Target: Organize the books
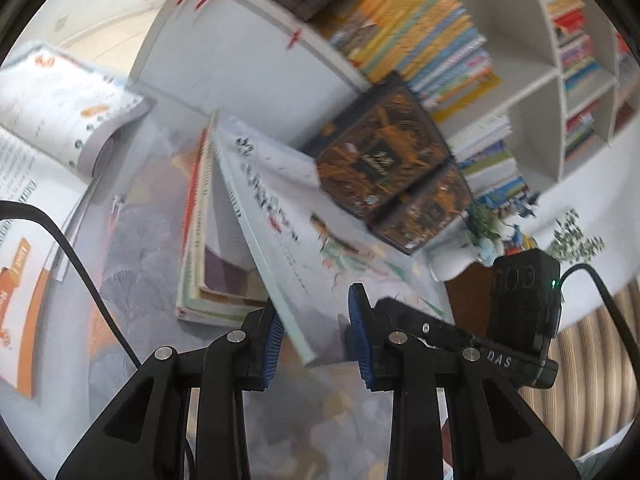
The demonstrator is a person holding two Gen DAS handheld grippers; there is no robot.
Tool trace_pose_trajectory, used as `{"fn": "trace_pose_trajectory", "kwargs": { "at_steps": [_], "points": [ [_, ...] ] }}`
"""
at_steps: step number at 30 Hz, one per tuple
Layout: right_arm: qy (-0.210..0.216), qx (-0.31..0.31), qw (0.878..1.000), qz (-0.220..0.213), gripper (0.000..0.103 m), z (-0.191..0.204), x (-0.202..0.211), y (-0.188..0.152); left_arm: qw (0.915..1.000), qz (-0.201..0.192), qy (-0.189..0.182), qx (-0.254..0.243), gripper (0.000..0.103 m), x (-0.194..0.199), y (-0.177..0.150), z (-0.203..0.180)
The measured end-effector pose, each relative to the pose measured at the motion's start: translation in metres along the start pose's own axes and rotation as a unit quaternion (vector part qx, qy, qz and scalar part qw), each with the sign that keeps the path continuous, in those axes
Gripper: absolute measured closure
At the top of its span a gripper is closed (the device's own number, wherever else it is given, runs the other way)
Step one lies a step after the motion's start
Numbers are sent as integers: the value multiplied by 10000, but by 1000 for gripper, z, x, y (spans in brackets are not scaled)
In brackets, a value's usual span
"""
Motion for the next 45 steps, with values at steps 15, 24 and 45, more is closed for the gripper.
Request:
{"fn": "trace_pose_trajectory", "kwargs": {
  "at_steps": [15, 24, 45],
  "points": [
    [-353, -531, 9978, 166, 65, -31, -37, 10, 9944, -526, 692, 597, 73, 10, 25, 55],
    [-405, -778, 9961, 98, 51, -51, -25, 7, 9944, -257, 824, 617, 69, -22, 39, 59],
    [-609, -908, 9936, 267, 41, -38, -47, 18, 9922, -226, 1006, 697, 67, -27, 42, 63]
  ]
}}
Point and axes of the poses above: each gripper's, at about its wrist camera, not at the fingertips, and x roughly against the way its jaws point, z to its left, y to its top, the point moved 3 cm from there along -x, roughly the way its jaws point, and after that the axes turned 13 degrees about -y, right-handed, at the moved point
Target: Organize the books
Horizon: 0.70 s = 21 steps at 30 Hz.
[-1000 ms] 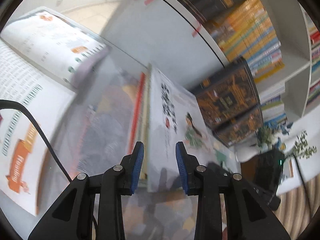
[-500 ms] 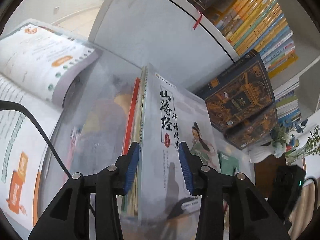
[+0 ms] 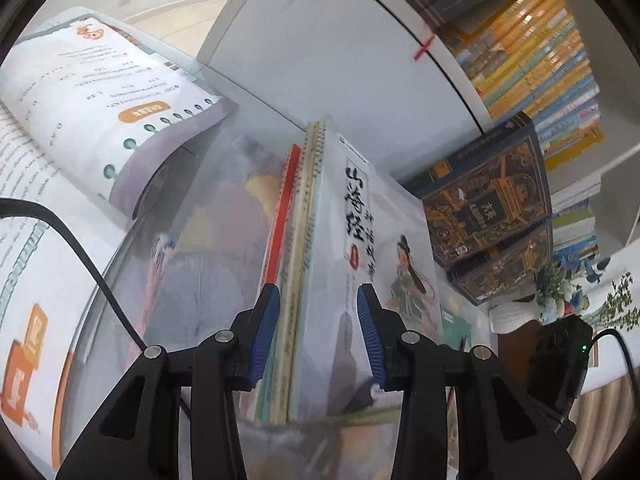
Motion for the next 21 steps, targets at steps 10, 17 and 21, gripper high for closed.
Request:
{"fn": "trace_pose_trajectory", "kwargs": {
  "at_steps": [10, 17, 21],
  "points": [
    [-743, -177, 9966, -295, 41, -56, 66, -58, 9958, 626, -266, -607, 65, 25, -66, -61],
    [-1394, -1391, 9803, -156, 32, -181, 112, -130, 9624, 2349, -996, -929, 51, -71, -160, -140],
    [-1546, -1899, 9687, -408, 33, -232, 140, -152, 9521, 2553, -903, -1419, 51, -116, -189, -174]
  ]
}}
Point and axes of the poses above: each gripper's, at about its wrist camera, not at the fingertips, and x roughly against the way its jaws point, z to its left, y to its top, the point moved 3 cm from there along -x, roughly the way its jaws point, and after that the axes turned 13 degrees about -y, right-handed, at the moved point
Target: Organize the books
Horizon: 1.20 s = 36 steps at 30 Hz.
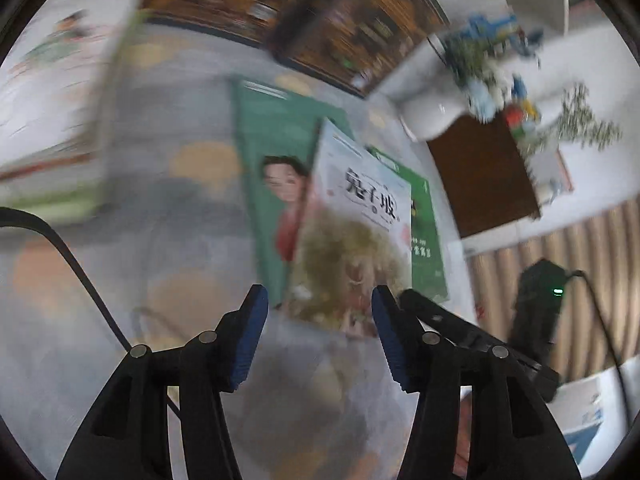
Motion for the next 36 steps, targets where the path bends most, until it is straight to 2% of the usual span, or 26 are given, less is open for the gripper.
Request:
{"fn": "trace_pose_trajectory", "kwargs": {
  "at_steps": [1, 2, 4, 5, 8, 10, 12, 17, 20, 25, 28, 30, 33, 36],
  "points": [
    [-65, -52, 9999, -72, 37, -10, 0, 2, 9999, 31, 72, -125, 51, -10, 3, -6],
    [-115, -81, 9999, -93, 49, -18, -2, 4, 9994, 61, 191, -287, 51, -22, 6, -11],
    [-120, -50, 9999, -69, 60, -24, -8, 8, 9979, 142, 438, -445, 51, -42, 11, -14],
    [-142, 7, 9999, -90, 62, -25, -12, 10, 9976, 185, 532, -397, 51, -49, 13, -11],
    [-139, 274, 9995, -107, 62, -22, -19, 15, 9973, 102, 659, -318, 51, -57, 14, -10],
    [-87, 477, 9988, -67, 61, -16, -23, 19, 9983, 72, 569, -120, 51, -58, 14, -11],
    [148, 591, 9981, 31, 61, -16, -24, 17, 9989, 1, 470, 79, 51, -58, 11, -7],
    [398, 939, 9947, 159, 61, -19, -22, 5, 9992, 43, 350, 203, 51, -59, -12, -16],
    [465, 1012, 9935, 232, 61, -23, -19, -1, 9978, -138, 617, 181, 51, -54, -18, -20],
    [541, 951, 9935, 316, 61, -31, -18, -1, 9927, -676, 996, 45, 51, -41, 14, -18],
    [560, 937, 9935, 313, 61, -29, -21, 5, 9923, -326, 1188, 124, 52, -61, 28, -1],
    [568, 1009, 9927, 323, 61, -26, -22, 6, 9920, -277, 1235, 8, 49, -64, 29, -4],
    [573, 1116, 9915, 348, 57, -25, -21, 7, 9937, -258, 1058, 259, 49, -61, 17, -6],
    [548, 1296, 9894, 363, 56, -30, -18, 3, 9945, -241, 878, 511, 49, -51, -12, -11]
  ]
}}
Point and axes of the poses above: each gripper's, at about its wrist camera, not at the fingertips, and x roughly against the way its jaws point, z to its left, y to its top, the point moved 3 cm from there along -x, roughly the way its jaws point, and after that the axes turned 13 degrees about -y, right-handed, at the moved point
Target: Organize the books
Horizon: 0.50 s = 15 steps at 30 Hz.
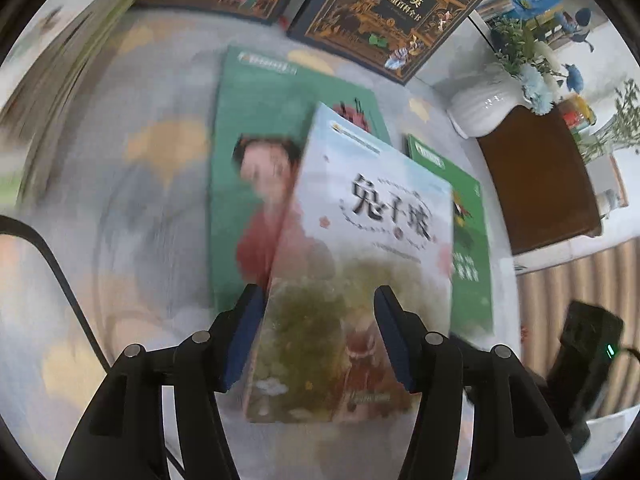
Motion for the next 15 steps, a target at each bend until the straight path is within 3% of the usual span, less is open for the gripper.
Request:
{"fn": "trace_pose_trajectory", "kwargs": {
  "at_steps": [5, 7, 9, 15],
  "points": [
    [189, 332, 9983, 441, 56, -1, 2, -37, 9998, 10, -19, 213, 49, 20, -73, 5],
    [183, 601, 9972, 410, 56, 6, 6, -53, 9996, -88, 42, 278, 49, 29, -96, 8],
    [111, 865, 9956, 350, 56, 13, 11, -67, 9993, -154, 119, 328, 58, 37, -115, 9],
    [204, 688, 9970, 281, 59, -1, 20, -89, 9966, -364, 346, 648, 59, 57, -156, 18]
  ]
}}
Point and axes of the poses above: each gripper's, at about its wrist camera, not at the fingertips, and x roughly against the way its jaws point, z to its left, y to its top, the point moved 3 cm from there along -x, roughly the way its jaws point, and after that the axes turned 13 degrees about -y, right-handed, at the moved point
